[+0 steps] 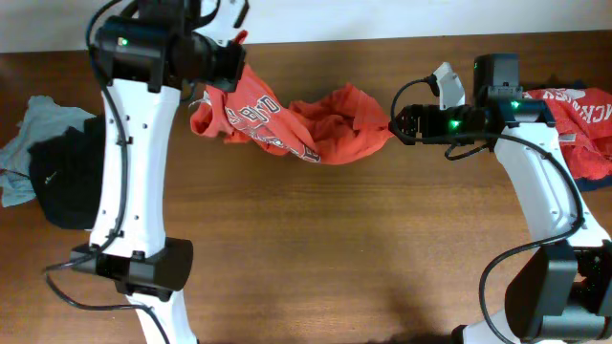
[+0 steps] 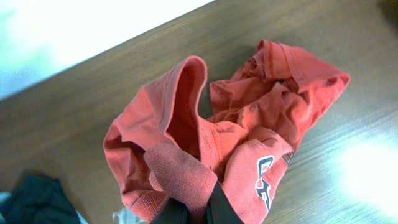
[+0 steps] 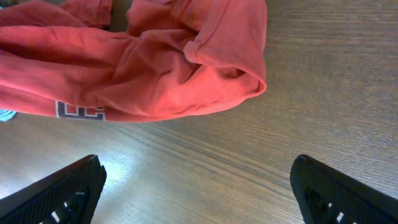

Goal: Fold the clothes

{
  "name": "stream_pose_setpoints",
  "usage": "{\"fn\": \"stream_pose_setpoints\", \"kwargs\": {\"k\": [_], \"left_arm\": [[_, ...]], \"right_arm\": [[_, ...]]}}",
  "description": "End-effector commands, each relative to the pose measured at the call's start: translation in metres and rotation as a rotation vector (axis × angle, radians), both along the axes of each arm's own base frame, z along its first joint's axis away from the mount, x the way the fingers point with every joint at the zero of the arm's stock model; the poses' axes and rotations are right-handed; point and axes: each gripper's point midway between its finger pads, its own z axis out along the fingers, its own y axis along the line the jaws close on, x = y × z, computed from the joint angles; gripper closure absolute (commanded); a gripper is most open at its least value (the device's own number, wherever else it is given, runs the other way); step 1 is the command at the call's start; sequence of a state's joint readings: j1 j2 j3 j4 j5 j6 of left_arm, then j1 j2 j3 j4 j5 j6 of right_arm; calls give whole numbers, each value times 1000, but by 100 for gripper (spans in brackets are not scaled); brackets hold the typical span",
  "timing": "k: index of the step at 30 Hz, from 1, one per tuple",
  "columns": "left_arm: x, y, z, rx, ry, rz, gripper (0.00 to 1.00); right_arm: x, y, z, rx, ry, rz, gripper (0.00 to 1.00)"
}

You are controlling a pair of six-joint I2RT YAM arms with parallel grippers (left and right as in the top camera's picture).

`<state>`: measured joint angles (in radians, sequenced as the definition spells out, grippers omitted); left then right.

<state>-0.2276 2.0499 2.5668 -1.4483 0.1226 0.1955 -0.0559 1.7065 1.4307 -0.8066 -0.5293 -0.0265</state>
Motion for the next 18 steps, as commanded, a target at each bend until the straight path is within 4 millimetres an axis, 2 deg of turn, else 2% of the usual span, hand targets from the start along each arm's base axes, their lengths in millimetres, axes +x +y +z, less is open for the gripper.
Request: {"fn": "stream_pose_setpoints", "kwargs": {"k": [1, 5, 8, 9, 11, 18], "left_arm": [[-23, -16, 40, 87, -141, -173, 100], [-50, -37, 60, 130, -207, -307, 99], [-73, -45, 55, 163, -169, -379, 99], [-86, -42, 43, 171, -93, -389, 100], [-94, -39, 28, 152, -2, -344, 99], [-108, -34, -30, 57, 303, -64, 99]], "right_arm": [[1, 13, 7, 68, -8, 41, 2], [1, 16, 8, 85, -9, 50, 2], [0, 16, 8, 84, -9, 50, 2], [1, 15, 8, 83, -10, 48, 2], [2, 14, 9, 82, -14, 47, 2], [12, -8, 18, 84, -53, -4, 2]]}}
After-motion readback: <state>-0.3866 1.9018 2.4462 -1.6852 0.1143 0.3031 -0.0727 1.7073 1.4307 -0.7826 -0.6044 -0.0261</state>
